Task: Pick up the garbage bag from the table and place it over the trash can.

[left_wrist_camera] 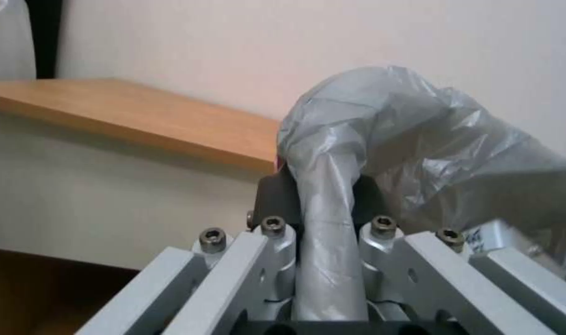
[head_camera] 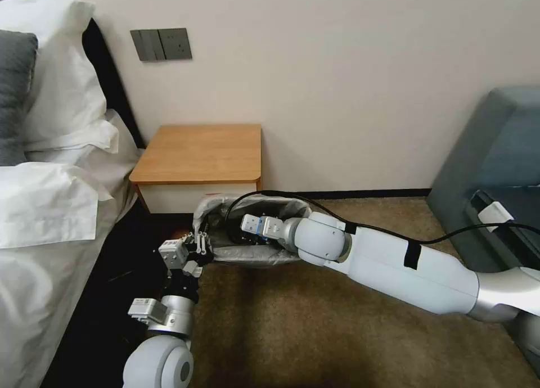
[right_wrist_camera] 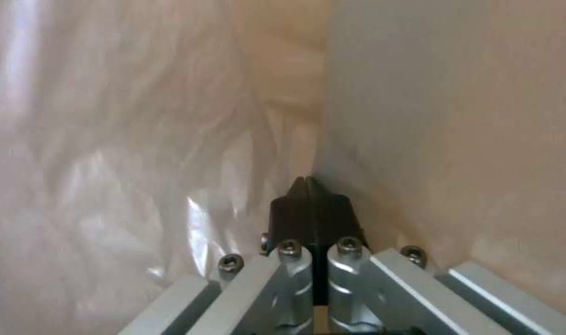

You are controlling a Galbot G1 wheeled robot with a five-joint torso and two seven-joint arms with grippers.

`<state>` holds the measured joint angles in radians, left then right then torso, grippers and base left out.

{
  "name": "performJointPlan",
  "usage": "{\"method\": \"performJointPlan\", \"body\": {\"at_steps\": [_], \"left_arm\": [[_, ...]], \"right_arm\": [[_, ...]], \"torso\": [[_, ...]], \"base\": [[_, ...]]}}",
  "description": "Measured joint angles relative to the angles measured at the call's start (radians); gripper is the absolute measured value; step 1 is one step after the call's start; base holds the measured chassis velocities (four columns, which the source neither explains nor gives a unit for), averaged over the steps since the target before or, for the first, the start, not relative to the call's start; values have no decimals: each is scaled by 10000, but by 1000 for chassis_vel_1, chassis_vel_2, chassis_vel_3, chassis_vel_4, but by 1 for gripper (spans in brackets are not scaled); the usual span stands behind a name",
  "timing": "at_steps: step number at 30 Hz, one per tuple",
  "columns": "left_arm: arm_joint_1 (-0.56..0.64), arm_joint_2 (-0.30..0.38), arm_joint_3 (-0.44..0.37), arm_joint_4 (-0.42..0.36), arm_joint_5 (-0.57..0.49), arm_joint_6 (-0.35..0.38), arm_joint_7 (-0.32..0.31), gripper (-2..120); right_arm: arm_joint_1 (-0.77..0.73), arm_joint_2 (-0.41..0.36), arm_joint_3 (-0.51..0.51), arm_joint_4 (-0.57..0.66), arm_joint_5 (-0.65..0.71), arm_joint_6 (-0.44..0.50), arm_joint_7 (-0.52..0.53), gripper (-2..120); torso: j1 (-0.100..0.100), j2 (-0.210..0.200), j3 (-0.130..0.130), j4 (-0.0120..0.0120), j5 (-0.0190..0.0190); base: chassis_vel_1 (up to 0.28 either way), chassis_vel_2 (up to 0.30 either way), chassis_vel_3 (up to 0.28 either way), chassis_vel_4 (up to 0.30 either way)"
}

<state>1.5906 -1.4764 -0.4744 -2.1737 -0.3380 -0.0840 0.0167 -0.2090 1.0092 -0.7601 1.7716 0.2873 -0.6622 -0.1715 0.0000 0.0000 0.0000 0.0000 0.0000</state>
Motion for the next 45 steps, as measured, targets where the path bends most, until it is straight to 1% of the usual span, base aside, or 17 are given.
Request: {"method": "performJointPlan", "body": {"at_steps": [12,16,18,19,22,24,27,29,30,32,33,35,36,38,39,42,45], "left_arm": [[-50,-81,-102,544,270,-175,73,8],[-89,-128,-61,542,-175,-67,-104,8],[-87,-129,-59,543,-234,-51,-133,8],[-83,-129,-61,542,-497,41,-297,8],[-91,-137,-64,542,-743,129,-466,8],[-146,-143,-128,607,-936,289,-699,8],[-179,-142,-156,721,-1058,394,-832,8],[-224,-147,-164,896,-1209,744,-1142,8],[-224,-147,-164,896,-1209,744,-1142,8],[-247,-172,-104,1045,-1144,996,-1439,8],[-247,-172,-104,1045,-1144,996,-1439,8],[-225,-153,110,1144,-942,1488,-2019,8],[-225,-153,110,1144,-942,1488,-2019,8],[-131,-42,356,1155,-838,1832,-2446,8],[-131,-42,356,1155,-838,1832,-2446,8],[72,61,630,1250,-519,2002,-2926,8],[196,118,769,1250,-517,2064,-3096,8]], "right_arm": [[-27,-432,557,1321,1560,70,498,0],[-609,-851,1139,1808,2726,147,696,0],[-671,-883,1199,1853,2824,152,726,0],[-1149,-1127,1659,2115,3438,205,866,0],[-1632,-1361,2072,2341,3876,265,961,0],[-2635,-1976,2988,2833,4351,613,1188,0],[-3094,-2364,3451,3283,4542,890,1431,0],[-3736,-2958,4037,4051,4627,1829,2116,0],[-3736,-2958,4037,4051,4627,1829,2116,0],[-4455,-3089,4685,4294,4074,2777,2542,0],[-4455,-3089,4685,4294,4074,2777,2542,0],[-6579,-2790,6793,4345,2673,3665,2747,0],[-6579,-2790,6793,4345,2673,3665,2747,0],[-8606,-2059,8688,4293,1340,4082,2686,8],[-8606,-2059,8688,4293,1340,4082,2686,8],[-11585,-308,10534,4312,-186,4756,2762,24],[-12661,497,11025,4548,-658,5038,3004,32]], "torso": [[0,0,0,3,0],[0,0,-1,0,0],[0,0,-1,0,0],[0,0,-1,3,1],[0,0,-1,1,2],[-1,0,-1,-1,4],[-1,0,0,-3,5],[0,0,-1,-2,-2],[0,0,-1,-2,-2],[-1,0,-1,2,-1],[-1,0,-1,2,-1],[-1,0,0,3,3],[-1,0,0,3,3],[-1,1,-1,2,-2],[-1,1,-1,2,-2],[0,1,-2,-6,3],[-1,1,-2,-3,1]], "base": [[0,0,0,0],[0,0,0,0],[0,0,0,0],[0,0,0,0],[0,0,0,0],[0,0,0,0],[0,0,0,0],[0,0,0,0],[0,0,0,0],[0,0,0,0],[0,0,0,0],[0,0,0,0],[0,0,0,0],[0,0,0,0],[0,0,0,0],[0,0,0,0],[0,0,0,0]]}}
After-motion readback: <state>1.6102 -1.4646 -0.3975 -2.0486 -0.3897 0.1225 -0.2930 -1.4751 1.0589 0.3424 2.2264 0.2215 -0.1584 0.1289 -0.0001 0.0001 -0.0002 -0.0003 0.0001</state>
